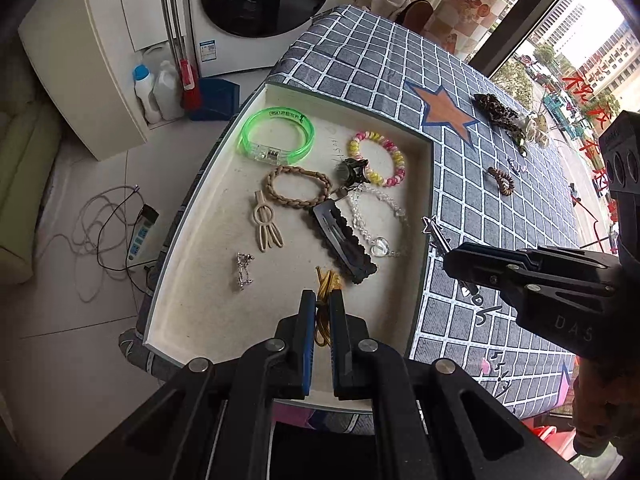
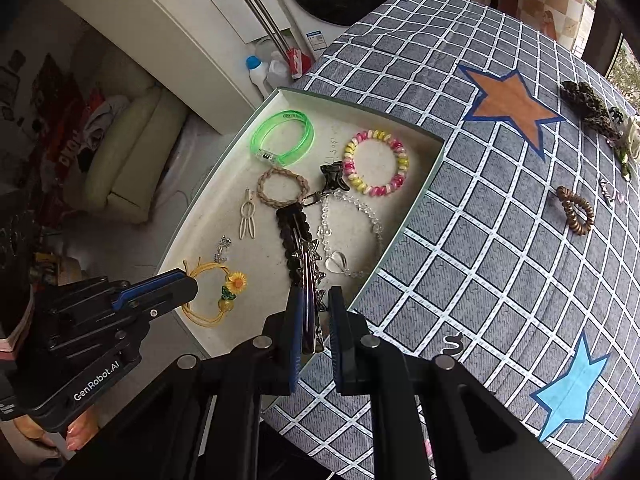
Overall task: Organize jewelry
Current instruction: 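Carry the yellow bracelet with the left tool toward the tray while the right tool carries the barrette, then lower the yellow bracelet into the tray and open the left tool while the right tool releases the barrette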
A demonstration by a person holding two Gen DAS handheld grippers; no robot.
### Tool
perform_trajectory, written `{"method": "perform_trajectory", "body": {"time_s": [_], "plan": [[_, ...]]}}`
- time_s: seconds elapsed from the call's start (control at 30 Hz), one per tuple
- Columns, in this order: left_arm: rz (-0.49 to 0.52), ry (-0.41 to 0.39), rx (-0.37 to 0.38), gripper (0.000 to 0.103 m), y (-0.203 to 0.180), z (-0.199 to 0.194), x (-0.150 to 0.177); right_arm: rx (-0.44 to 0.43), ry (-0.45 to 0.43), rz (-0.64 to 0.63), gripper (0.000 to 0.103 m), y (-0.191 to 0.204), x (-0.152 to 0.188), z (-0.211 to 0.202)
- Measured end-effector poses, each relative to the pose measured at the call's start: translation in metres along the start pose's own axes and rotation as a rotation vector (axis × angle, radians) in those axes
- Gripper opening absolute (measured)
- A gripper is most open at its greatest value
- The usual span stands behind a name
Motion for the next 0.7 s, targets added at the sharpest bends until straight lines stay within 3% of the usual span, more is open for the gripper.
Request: {"method": "perform_trajectory", "body": {"time_s": [0.4,0.7], "plan": [[-0.057,0.040,-0.064,0.013,0.047,0.029,0.017,0.005,0.082,-0.048,0.013,0.040,0.013,0.047],[-0.038,0.085,-0.109,0.014,0.059,0.050,0.021,0.041,0.134,-0.074,0.013,0.049,0.020,0.080]]}}
Point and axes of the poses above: each gripper's, at about its wrist camera, not at the fingertips, and z roughly the way its jaws point, y to its left, x to its underside, the point moved 3 cm from there along z, roughly the way its jaws point, and after that the axes turned 14 degrees about x, right-handed, at the moved point
